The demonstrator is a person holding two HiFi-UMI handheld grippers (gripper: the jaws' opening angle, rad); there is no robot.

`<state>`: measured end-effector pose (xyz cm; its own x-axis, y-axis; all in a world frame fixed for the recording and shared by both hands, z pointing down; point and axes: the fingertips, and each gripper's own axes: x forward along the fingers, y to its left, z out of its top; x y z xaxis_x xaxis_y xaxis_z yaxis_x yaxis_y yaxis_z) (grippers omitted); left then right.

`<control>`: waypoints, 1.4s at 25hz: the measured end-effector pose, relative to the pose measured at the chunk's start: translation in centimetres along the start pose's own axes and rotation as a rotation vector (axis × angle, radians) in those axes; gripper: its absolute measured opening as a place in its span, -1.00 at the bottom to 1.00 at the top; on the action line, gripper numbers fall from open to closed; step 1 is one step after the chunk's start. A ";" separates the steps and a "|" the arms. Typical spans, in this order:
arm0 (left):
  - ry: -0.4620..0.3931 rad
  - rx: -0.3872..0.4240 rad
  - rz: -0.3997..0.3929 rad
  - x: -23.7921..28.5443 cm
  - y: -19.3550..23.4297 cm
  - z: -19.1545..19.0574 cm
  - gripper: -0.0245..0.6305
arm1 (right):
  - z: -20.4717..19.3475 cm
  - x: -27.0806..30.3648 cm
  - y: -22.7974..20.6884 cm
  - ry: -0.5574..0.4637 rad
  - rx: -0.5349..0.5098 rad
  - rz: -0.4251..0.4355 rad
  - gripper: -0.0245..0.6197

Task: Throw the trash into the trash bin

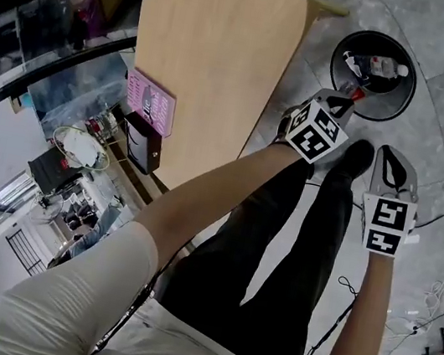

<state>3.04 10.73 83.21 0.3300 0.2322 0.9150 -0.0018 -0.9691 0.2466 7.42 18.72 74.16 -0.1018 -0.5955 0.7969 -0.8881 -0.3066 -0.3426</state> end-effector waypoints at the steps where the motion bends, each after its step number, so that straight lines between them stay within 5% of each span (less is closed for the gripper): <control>1: -0.003 -0.008 -0.006 0.6 0.0 -0.1 -0.90 | -0.4 0.4 -0.2 0.005 0.001 0.003 -0.89; 5: -0.021 -0.040 -0.013 2.2 0.2 -0.2 -0.89 | -1.5 1.3 -0.6 0.017 0.012 0.012 -0.89; 8: -0.006 -0.088 -0.027 3.0 0.3 -0.8 -0.35 | -2.1 1.5 -0.4 0.033 -0.001 0.025 -0.89; 12: -0.019 -0.131 -0.040 2.7 0.5 -0.8 -0.09 | -2.2 1.4 -0.5 0.043 -0.021 0.022 -0.89; 24: -0.119 -0.182 -0.032 -5.9 0.8 1.5 -0.08 | 2.0 -2.4 2.8 0.030 -0.029 0.005 -0.89; 35: -0.266 -0.197 -0.021 -20.6 -0.5 5.7 -0.08 | 9.4 -11.4 7.8 -0.042 -0.033 -0.048 -0.89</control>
<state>1.60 5.92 62.45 0.5665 0.1973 0.8001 -0.1666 -0.9234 0.3457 5.85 16.14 57.77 -0.0404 -0.6118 0.7900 -0.9060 -0.3110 -0.2872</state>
